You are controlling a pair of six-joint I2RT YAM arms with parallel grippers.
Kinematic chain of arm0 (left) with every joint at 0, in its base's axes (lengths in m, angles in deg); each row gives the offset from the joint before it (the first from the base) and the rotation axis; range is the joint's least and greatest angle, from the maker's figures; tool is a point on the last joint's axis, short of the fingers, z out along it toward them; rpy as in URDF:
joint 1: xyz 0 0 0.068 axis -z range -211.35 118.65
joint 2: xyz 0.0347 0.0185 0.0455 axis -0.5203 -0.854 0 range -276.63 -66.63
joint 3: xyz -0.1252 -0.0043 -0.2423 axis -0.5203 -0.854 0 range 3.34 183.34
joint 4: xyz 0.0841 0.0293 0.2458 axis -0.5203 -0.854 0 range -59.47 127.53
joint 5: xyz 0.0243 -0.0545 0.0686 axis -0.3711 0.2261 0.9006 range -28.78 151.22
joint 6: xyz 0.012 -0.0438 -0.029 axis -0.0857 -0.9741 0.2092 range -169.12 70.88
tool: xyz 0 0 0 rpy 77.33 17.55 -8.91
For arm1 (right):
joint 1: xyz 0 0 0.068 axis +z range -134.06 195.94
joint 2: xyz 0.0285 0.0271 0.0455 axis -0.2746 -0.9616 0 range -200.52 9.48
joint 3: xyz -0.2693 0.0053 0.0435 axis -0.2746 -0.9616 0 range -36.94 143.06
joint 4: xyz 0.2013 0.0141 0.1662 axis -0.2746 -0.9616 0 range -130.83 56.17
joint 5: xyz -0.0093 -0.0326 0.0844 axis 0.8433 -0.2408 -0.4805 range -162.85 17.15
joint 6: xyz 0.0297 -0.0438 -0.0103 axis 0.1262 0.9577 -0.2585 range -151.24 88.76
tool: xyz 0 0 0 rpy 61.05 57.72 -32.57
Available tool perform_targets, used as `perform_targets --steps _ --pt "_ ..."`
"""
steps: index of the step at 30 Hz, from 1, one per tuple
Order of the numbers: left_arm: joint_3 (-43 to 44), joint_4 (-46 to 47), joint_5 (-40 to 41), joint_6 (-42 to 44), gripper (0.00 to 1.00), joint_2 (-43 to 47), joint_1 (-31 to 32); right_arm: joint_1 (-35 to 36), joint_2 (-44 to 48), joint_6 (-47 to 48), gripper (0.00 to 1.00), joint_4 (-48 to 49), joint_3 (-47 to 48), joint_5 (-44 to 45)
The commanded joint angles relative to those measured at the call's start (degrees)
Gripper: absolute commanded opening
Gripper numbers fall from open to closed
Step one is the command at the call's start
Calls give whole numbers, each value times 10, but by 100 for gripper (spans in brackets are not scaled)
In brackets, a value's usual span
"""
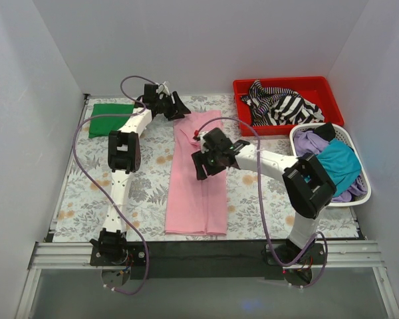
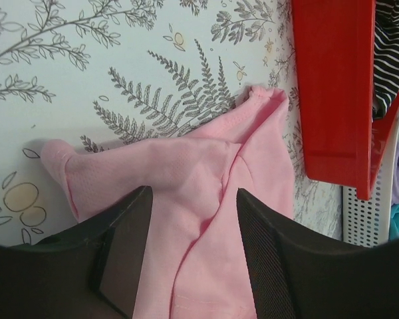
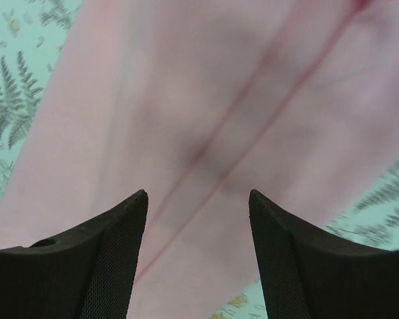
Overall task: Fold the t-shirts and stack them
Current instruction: Fold the tshirt
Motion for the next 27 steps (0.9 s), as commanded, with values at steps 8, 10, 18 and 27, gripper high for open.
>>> perform_targets --steps 8,10,18,27 --pt "20 6 28 14 55 -8 -20 137 -115 4 69 13 111 -16" --pt "20 12 26 7 56 -6 -28 141 -132 6 70 13 120 -20" --pt "23 23 3 -8 56 -7 -53 180 -194 17 69 -9 159 -73" --pt "20 28 -13 -14 56 0 -66 200 -117 20 71 -32 155 114"
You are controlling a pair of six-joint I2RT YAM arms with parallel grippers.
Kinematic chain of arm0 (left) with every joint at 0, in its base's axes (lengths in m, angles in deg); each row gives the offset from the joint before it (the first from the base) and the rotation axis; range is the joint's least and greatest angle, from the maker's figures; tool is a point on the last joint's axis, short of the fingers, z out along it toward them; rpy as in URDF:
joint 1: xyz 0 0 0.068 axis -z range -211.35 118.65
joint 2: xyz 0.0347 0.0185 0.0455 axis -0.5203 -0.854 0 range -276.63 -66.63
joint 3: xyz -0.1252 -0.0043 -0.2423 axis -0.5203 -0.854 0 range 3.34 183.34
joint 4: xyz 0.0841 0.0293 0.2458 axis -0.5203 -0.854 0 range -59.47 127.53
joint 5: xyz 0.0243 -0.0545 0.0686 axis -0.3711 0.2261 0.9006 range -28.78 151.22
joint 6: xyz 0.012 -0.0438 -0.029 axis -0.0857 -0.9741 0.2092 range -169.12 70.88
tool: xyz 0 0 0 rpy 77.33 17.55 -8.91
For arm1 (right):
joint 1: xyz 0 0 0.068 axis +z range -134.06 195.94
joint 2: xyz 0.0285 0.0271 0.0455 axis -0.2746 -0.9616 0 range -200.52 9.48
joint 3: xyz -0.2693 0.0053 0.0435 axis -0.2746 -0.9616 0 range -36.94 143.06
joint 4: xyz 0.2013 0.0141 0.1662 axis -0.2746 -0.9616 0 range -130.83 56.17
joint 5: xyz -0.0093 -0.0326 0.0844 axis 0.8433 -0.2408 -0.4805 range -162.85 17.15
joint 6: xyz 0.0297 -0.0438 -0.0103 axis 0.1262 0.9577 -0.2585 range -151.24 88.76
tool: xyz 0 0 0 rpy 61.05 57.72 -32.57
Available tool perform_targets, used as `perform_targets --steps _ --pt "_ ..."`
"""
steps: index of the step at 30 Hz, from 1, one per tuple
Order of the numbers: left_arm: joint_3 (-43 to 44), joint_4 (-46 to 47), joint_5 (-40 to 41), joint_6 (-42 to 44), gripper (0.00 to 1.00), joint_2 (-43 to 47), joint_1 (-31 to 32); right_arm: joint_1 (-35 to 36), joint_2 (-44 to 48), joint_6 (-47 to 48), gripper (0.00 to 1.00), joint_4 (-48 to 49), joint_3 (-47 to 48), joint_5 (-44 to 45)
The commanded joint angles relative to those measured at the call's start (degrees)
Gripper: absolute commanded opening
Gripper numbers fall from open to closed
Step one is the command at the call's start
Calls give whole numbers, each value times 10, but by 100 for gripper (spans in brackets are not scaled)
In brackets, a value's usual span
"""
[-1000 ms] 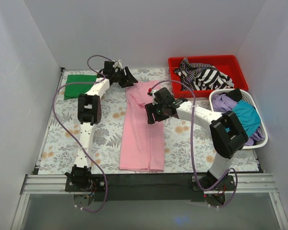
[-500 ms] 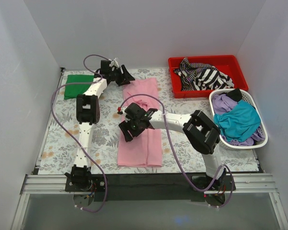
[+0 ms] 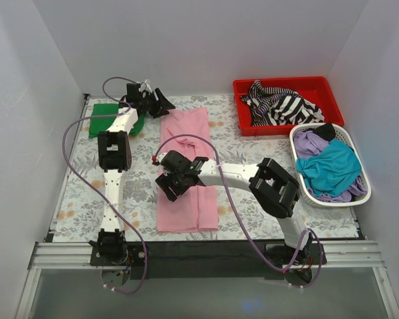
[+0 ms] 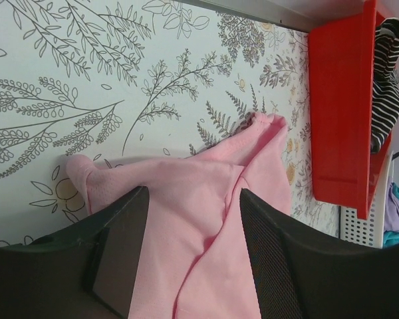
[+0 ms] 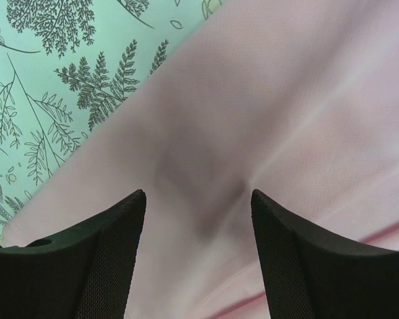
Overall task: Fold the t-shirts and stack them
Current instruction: Fold the tshirt
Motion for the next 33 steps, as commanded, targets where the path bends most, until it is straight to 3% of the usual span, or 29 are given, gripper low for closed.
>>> perform_targets --steps 1,22,33 --pt "9 7 -7 3 56 9 -2 -2 53 14 71 -21 10 71" --pt "-13 12 -23 5 55 15 -2 25 -36 49 70 9 39 -128" --pt "-10 10 -21 6 55 5 -2 80 -6 38 70 6 -10 -105"
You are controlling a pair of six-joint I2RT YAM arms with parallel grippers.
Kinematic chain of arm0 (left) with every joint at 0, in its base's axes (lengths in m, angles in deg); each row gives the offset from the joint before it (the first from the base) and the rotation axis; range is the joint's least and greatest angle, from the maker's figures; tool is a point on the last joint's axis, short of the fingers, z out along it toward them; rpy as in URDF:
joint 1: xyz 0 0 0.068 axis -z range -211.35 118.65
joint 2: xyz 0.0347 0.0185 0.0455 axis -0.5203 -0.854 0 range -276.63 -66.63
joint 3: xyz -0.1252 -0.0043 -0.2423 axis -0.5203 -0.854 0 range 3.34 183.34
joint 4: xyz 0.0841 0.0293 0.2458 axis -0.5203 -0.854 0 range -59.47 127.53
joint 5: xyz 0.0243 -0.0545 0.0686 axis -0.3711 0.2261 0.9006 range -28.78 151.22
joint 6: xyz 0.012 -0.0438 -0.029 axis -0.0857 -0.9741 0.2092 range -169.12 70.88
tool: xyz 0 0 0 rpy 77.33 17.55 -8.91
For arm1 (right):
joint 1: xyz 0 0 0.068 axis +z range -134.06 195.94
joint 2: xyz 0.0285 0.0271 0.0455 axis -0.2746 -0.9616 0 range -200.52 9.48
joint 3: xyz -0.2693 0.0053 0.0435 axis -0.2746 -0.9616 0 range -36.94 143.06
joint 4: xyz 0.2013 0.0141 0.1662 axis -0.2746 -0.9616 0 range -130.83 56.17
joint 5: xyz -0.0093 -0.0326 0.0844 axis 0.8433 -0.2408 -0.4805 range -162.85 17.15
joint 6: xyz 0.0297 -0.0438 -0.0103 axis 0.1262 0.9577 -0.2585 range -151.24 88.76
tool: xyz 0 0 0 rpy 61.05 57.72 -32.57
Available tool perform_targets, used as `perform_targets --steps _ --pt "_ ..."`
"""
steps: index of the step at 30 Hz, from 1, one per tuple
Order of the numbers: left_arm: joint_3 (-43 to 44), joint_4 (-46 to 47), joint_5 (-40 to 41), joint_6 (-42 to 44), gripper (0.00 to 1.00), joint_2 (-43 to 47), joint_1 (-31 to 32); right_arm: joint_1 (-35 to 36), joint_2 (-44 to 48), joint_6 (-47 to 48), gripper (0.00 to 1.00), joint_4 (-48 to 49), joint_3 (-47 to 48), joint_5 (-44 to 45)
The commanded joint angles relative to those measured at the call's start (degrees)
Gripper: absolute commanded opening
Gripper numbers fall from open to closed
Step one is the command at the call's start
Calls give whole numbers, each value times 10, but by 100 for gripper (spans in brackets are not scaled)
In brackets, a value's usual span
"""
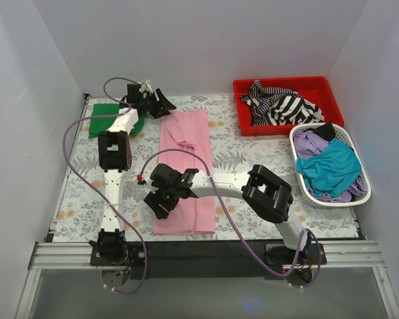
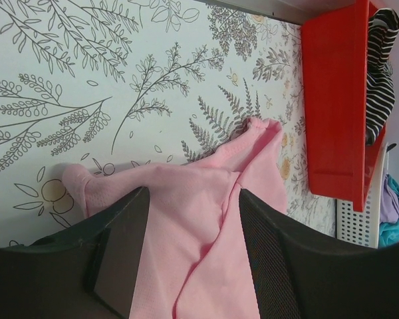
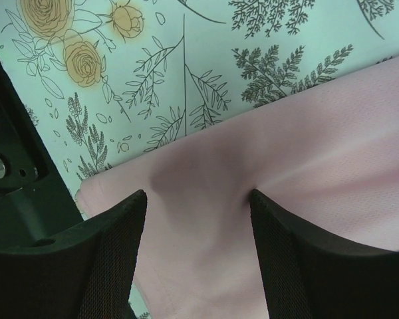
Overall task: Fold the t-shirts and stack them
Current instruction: Fold the tshirt
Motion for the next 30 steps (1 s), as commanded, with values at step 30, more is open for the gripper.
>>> perform_targets --steps 30 --pt "-647 -2 157 24 90 609 22 -259 205 4 73 -6 -92 206"
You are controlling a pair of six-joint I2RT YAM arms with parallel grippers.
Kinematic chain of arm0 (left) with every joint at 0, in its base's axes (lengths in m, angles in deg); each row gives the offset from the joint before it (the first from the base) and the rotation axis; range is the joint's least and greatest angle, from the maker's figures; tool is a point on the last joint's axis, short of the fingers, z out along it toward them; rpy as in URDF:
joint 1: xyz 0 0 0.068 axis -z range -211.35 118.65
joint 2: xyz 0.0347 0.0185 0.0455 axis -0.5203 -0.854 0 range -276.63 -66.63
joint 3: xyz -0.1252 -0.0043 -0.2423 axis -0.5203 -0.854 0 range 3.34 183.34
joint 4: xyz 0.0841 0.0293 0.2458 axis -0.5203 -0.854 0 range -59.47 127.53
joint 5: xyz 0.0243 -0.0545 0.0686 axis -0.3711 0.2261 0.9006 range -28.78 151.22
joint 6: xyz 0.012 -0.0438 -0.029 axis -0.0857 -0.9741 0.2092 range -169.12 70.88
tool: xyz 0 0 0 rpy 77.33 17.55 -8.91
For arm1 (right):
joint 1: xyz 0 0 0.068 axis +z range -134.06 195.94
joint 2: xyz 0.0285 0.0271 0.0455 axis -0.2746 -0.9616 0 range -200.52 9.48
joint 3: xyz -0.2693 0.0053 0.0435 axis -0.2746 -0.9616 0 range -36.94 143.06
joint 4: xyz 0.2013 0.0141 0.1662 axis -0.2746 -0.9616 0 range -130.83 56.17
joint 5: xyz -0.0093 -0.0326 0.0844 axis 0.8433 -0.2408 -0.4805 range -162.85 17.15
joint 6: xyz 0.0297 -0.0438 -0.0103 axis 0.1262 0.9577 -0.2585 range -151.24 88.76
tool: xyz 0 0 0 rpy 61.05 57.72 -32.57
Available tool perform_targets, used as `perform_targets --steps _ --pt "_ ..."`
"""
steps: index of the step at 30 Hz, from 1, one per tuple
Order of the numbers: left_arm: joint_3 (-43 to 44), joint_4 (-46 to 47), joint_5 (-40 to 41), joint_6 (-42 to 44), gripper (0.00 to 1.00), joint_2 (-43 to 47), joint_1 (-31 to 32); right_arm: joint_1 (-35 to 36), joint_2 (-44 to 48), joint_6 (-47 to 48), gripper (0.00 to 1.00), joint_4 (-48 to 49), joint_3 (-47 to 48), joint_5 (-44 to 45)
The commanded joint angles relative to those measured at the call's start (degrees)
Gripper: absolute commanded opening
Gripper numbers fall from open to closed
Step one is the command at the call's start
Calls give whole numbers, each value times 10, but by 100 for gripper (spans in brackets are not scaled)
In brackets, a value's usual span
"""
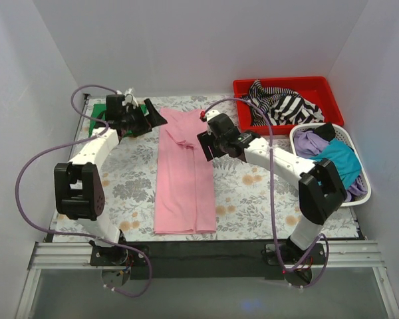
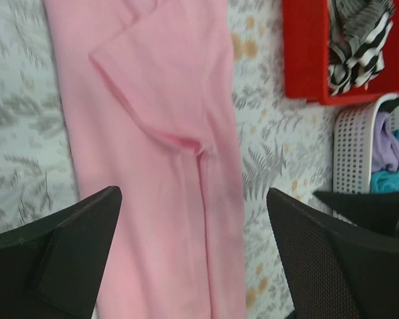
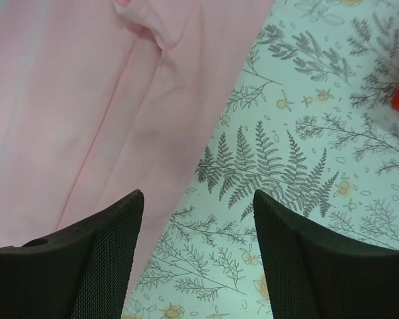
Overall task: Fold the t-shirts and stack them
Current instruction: Fold the tshirt
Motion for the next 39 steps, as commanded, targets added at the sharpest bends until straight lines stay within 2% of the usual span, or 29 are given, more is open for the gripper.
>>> perform_targets --steps 1,5,10,12,17,21,26,30,39 --pt "-76 -17 3 -41 90 38 11 -19 -60 -1 73 24 27 -46" --pt "-147 -35 2 -42 90 102 13 -40 -147 6 73 19 124 -83" --pt "-213 -37 30 -39 90 185 13 -52 -299 13 73 -22 318 -98" --pt "-226 -38 31 -42 90 212 13 -52 -361 15 73 -67 403 -103" --pt "-243 -40 44 -37 91 245 13 -54 -427 23 73 -77 462 -83" --pt "-242 -43 47 -30 90 247 13 -55 -441 26 72 -81 445 -83" --pt "-240 -39 52 -27 91 232 13 -47 -390 35 72 -54 355 -67" --pt "-240 -33 51 -26 91 222 13 -43 -358 39 72 -45 326 -50" --pt "-250 -21 48 -30 91 210 13 -38 -332 56 72 -33 329 -53"
